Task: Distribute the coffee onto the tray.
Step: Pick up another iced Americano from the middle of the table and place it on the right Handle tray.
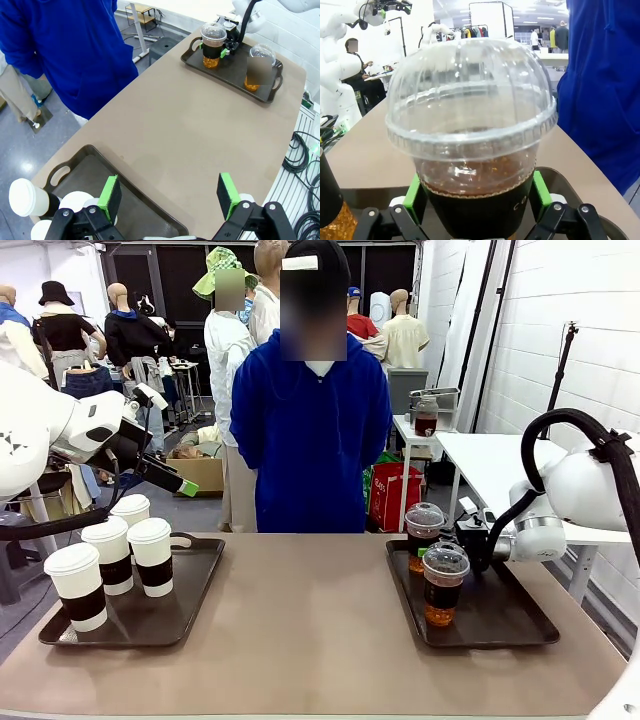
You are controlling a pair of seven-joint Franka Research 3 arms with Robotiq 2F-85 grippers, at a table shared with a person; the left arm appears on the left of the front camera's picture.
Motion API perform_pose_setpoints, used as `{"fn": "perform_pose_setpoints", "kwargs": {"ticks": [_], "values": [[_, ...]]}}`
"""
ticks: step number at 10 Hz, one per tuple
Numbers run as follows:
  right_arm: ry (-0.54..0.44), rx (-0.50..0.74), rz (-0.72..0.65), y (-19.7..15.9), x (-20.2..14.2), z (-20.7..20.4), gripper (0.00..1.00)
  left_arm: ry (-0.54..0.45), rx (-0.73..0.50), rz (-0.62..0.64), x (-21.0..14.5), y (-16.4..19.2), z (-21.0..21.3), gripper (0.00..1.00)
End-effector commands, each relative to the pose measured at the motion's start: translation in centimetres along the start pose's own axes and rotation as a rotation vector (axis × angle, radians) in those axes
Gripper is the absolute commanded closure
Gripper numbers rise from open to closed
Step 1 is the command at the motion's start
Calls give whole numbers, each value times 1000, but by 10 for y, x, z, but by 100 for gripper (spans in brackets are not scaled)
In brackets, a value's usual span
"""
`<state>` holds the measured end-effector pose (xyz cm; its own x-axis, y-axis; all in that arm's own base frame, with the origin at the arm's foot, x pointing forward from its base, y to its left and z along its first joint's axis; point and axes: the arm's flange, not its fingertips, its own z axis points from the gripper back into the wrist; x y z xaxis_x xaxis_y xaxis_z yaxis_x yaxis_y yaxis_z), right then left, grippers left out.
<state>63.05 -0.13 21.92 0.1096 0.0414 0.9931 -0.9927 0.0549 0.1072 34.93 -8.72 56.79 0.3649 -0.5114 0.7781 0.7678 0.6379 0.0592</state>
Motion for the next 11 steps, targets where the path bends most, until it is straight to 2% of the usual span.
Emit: {"fn": "perform_pose_setpoints", "kwargs": {"ticks": [1,8,11], "values": [[4,-31,-34,5,0,8,0,-4,-5,4,-1,1,0,0],[-20,-158,-76,26,-9,68,0,-4,-5,4,-1,1,0,0],[-30,-173,-87,26,-10,71,0,-4,-5,4,-1,1,0,0]]}}
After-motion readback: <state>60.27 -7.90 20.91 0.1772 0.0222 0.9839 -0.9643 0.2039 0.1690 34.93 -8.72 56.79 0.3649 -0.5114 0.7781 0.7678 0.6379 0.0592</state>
